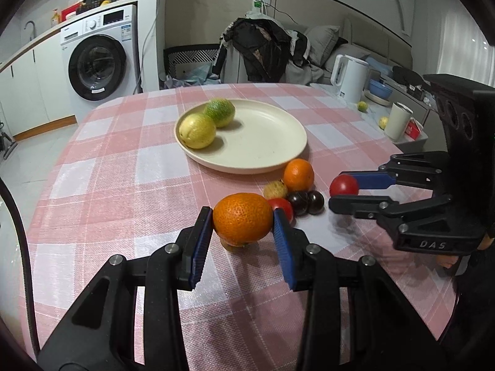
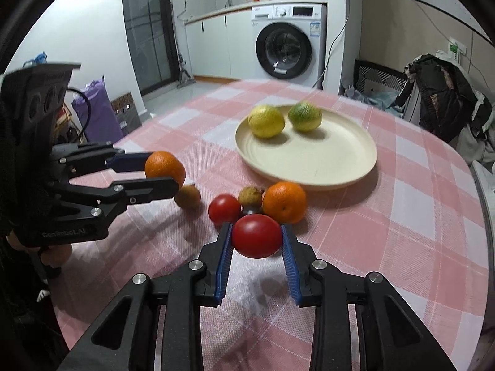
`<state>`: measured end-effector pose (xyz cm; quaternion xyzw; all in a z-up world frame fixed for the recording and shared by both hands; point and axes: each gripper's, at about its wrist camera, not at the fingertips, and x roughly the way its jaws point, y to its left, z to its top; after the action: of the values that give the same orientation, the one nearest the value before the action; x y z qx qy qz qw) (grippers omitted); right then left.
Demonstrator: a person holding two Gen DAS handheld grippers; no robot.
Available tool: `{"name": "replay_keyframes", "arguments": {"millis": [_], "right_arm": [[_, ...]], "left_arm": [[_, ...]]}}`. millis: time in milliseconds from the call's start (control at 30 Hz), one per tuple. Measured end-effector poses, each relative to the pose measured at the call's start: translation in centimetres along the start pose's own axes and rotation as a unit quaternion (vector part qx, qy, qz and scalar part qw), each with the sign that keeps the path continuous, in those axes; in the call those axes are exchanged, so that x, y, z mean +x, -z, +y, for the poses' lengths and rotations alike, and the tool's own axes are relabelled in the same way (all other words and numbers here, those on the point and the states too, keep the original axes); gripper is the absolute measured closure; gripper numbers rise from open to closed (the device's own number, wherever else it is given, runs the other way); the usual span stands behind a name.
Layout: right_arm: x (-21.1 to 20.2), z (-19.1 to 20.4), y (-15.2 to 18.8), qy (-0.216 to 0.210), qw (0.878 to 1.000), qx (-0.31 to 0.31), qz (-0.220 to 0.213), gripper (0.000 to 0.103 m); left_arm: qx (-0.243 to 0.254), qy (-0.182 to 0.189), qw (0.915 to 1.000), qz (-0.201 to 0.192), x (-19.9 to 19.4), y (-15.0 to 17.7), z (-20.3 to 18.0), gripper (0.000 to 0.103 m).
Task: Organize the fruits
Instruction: 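Carry the mandarin onto the plate with the left tool while the right tool places the tomato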
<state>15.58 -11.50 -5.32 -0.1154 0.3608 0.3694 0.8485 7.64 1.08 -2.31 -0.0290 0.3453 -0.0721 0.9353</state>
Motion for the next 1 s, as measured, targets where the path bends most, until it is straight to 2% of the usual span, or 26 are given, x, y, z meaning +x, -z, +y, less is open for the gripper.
{"name": "replay_keyframes", "arguments": {"millis": [667,1000], "right_arm": [[-2.7,-2.4,-1.4,0.014,0.994,0.064,-0.084,0.071],[-2.1,-3.0,-3.1,0.029,0.992,0.077,-0.099,0.071]], "left_arm": [[-0.024,-0.018,0.9979,-0.058,-1.8,-1.9,1.2,0.067],[-0.026,-0.024,0.9956,-0.087,-1.1,-3.9,1.0,0.067]]}}
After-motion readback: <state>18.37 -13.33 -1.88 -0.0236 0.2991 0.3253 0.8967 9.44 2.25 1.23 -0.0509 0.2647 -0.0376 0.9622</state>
